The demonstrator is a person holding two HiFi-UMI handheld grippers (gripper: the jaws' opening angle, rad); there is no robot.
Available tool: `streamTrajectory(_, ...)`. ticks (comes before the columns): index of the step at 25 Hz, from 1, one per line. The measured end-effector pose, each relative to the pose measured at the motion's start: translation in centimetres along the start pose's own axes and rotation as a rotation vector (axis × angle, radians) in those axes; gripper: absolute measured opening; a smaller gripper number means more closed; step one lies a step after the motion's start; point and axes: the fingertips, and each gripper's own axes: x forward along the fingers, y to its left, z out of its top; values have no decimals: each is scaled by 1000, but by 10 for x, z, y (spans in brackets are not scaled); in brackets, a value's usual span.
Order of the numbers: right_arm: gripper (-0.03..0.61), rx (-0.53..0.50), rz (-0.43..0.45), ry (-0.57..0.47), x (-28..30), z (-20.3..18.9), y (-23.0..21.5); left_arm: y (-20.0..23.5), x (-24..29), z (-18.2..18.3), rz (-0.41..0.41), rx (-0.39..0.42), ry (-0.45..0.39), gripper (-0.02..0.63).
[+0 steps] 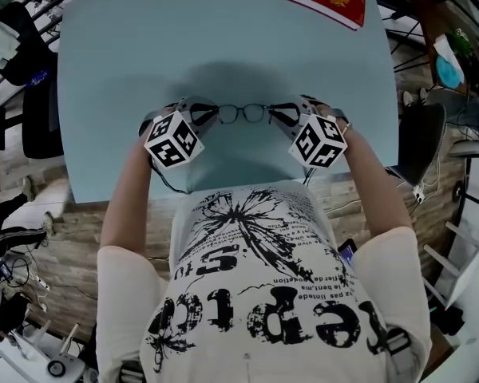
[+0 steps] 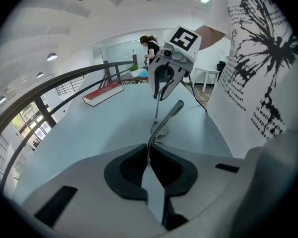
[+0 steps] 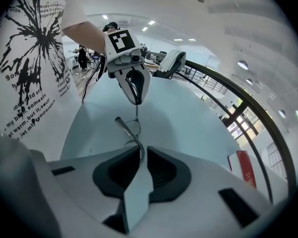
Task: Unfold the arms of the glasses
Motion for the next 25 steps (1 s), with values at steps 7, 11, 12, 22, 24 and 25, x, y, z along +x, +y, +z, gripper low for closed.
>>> streamTrajectory(7, 213, 25, 11, -41, 1, 9, 3, 1, -14, 7, 29, -2, -31, 174)
streamTrajectory(11, 224, 39, 25, -14, -3, 3, 7, -1, -25, 3, 57, -22, -49, 184)
streamTrajectory(12, 224, 50, 30, 7, -3, -2, 10, 0, -28, 0, 70, -35, -52, 184)
streamTrajectory(22, 16, 401, -271, -40, -41, -13, -17, 21, -101, 18, 347, -181, -284, 37)
streamTrajectory(24, 12, 451, -336, -111, -53, -2, -26, 30, -118, 33, 405, -194, -341, 31)
streamTrajectory(25, 12, 475, -372, -156, -60, 6, -30, 34, -126, 40, 430, -204, -373, 29)
